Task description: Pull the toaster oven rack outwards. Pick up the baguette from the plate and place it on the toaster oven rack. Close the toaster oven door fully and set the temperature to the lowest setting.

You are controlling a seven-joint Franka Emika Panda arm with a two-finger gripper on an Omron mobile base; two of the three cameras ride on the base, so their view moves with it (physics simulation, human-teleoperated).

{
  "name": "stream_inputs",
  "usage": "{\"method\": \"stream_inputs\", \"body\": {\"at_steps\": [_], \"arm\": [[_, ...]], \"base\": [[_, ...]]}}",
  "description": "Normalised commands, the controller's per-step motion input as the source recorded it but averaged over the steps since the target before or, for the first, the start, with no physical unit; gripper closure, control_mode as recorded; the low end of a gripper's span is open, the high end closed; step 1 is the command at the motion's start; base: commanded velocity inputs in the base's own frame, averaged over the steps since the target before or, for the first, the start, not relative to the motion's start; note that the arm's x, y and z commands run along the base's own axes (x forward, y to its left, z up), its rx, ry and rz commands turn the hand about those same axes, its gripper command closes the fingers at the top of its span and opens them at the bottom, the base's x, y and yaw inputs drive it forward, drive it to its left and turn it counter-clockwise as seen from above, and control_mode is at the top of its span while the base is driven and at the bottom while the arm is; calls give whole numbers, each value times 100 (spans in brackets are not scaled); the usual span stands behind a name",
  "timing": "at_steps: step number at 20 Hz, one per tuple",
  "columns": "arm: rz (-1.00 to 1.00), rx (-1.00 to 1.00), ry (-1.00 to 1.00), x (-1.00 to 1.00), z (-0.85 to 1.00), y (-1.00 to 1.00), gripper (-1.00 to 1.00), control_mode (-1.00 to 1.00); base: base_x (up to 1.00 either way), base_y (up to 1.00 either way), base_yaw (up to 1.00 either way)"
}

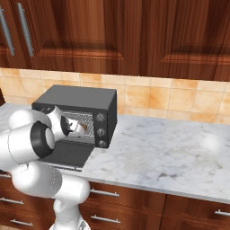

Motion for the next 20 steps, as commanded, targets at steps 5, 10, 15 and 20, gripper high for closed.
{"method": "stream_inputs", "body": {"at_steps": [5,10,15,20], "arm": [[-8,8,-5,18,54,0,-100,-100],[-2,15,0,3,98,-9,-100,-100],[0,11,6,-10,97,-4,-100,-100],[-2,6,11,-38,72,0,-100,-100]], "base": [[0,0,0],[0,0,0],[0,0,0],[0,0,0]]}}
